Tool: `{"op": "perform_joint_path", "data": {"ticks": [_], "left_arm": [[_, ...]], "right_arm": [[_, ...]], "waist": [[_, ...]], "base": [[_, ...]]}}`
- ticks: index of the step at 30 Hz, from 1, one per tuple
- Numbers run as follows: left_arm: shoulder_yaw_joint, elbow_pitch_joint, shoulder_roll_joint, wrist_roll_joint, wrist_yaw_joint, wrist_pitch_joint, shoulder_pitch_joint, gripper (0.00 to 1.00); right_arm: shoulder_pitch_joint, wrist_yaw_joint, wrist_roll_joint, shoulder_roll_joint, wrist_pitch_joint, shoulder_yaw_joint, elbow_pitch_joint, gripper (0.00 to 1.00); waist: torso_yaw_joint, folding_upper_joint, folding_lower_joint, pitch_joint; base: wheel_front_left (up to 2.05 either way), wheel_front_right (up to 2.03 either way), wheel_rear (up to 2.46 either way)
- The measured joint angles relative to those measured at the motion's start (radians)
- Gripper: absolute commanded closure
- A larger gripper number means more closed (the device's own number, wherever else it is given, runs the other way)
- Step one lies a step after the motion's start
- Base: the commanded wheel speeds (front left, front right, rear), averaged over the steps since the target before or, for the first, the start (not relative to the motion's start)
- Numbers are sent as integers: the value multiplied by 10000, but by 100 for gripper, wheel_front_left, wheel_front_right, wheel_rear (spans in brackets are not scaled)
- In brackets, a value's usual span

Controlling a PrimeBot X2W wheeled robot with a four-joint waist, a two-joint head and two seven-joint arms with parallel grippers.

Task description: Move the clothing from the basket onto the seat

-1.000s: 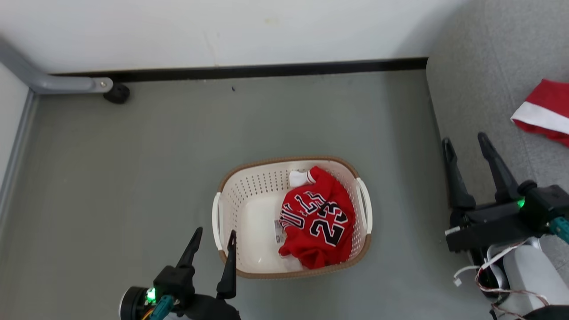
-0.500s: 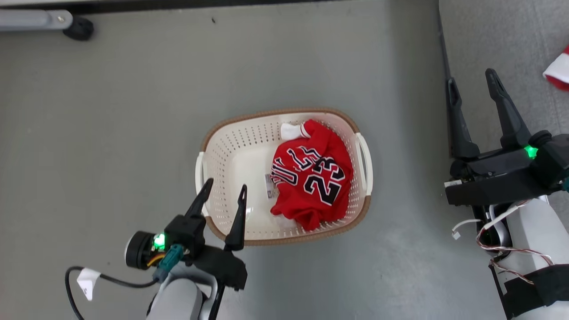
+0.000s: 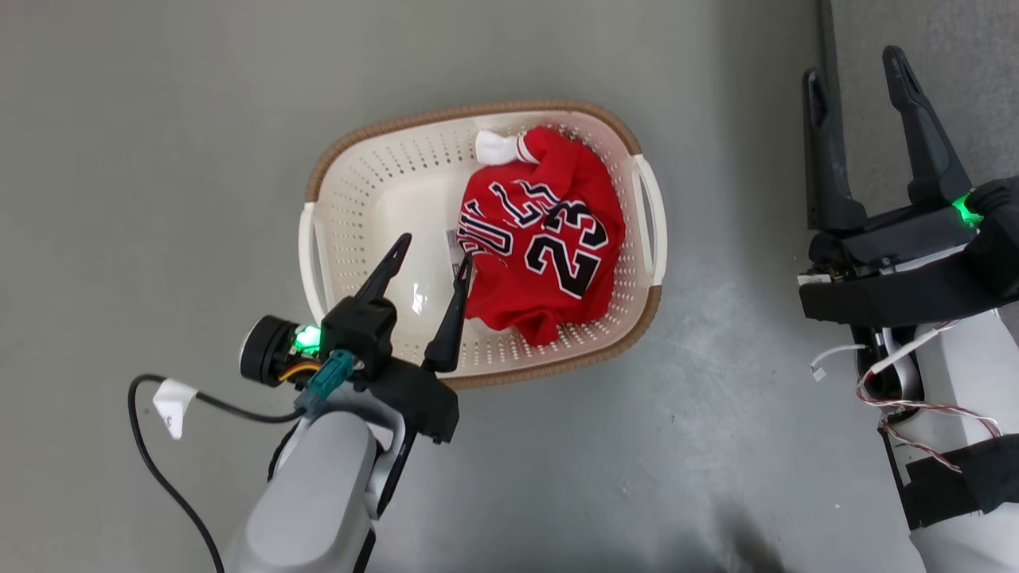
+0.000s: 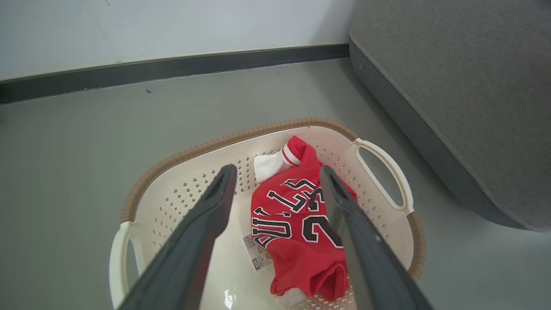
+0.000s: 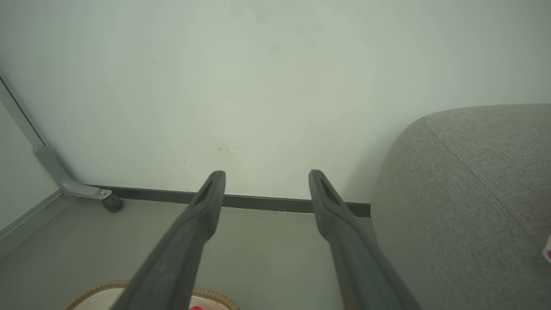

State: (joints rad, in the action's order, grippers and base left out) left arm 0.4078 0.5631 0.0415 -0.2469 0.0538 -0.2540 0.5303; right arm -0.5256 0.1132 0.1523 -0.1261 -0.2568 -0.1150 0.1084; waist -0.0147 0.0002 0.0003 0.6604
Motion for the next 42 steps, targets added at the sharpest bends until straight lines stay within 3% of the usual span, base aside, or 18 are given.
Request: {"op": "perform_joint_path", "data": {"ticks": [15, 42], "left_arm": [[1260, 1434, -29, -673, 171, 130, 2317, 0], [2477, 2926, -23, -2894, 360, 1522, 4903, 0]], "right_arm": [[-477, 4, -230, 19, 0, -337, -184, 0], [-823, 13, -336, 240, 0, -1091, -466, 0]], "waist": [[-421, 0, -1, 1559], [-1146, -1, -3, 2854]], "base": [[0, 0, 0], [0, 0, 0]]}}
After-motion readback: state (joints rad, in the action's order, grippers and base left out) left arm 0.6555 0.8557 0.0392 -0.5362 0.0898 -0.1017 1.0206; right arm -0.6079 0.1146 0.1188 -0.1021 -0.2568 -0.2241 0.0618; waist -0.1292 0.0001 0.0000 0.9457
